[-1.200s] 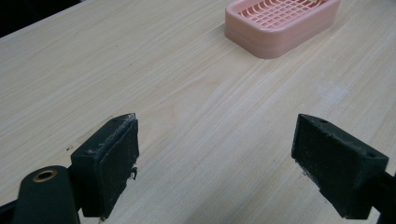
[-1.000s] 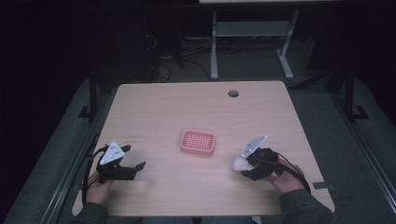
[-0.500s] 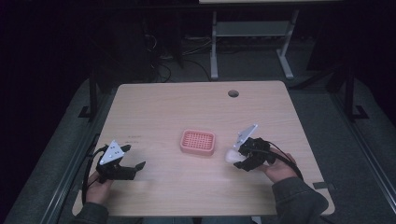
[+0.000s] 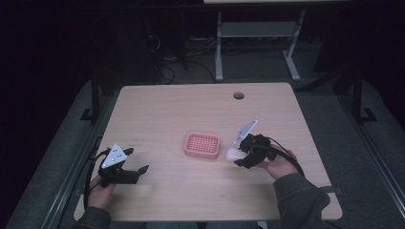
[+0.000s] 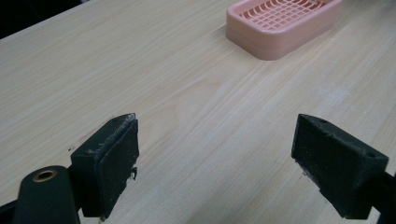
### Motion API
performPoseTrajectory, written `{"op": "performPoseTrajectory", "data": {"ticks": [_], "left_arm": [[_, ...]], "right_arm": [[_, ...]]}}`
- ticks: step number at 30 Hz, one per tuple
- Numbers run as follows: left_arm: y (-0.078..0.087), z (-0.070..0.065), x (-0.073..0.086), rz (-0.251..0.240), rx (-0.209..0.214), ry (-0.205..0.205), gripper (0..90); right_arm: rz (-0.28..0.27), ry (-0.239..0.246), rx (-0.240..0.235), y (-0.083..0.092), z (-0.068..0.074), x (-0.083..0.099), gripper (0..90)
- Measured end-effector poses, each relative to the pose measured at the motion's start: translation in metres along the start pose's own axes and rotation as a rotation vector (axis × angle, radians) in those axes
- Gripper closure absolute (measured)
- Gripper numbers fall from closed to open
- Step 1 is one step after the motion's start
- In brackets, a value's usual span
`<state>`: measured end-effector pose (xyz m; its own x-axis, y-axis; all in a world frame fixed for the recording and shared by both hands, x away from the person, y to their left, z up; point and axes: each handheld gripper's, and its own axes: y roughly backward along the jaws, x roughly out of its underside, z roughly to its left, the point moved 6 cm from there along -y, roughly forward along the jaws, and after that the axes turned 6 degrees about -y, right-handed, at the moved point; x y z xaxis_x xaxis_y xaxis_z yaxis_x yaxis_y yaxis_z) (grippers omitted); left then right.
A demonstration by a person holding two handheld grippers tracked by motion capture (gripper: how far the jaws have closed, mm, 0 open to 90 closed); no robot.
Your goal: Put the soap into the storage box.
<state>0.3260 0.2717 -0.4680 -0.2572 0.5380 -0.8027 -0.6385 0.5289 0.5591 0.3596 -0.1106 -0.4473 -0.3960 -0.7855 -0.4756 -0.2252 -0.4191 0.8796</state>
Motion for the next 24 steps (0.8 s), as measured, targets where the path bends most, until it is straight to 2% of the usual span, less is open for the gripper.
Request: {"op": "performPoseTrajectory", "data": {"ticks": [5, 15, 24], "left_arm": [[0.000, 0.000, 0.000, 0.000, 0.001, -0.001, 14.4], [0.000, 0.000, 0.000, 0.007, 0.003, -0.008, 14.4], [0.000, 0.000, 0.000, 0.005, 0.003, -0.005, 14.4]], "right_arm": [[-0.016, -0.002, -0.018, -0.001, -0.002, -0.005, 48.0], [-0.009, 0.001, -0.025, -0.004, -0.005, -0.013, 48.0], [-0.018, 0.025, -0.031, -0.005, -0.009, -0.027, 48.0]]}}
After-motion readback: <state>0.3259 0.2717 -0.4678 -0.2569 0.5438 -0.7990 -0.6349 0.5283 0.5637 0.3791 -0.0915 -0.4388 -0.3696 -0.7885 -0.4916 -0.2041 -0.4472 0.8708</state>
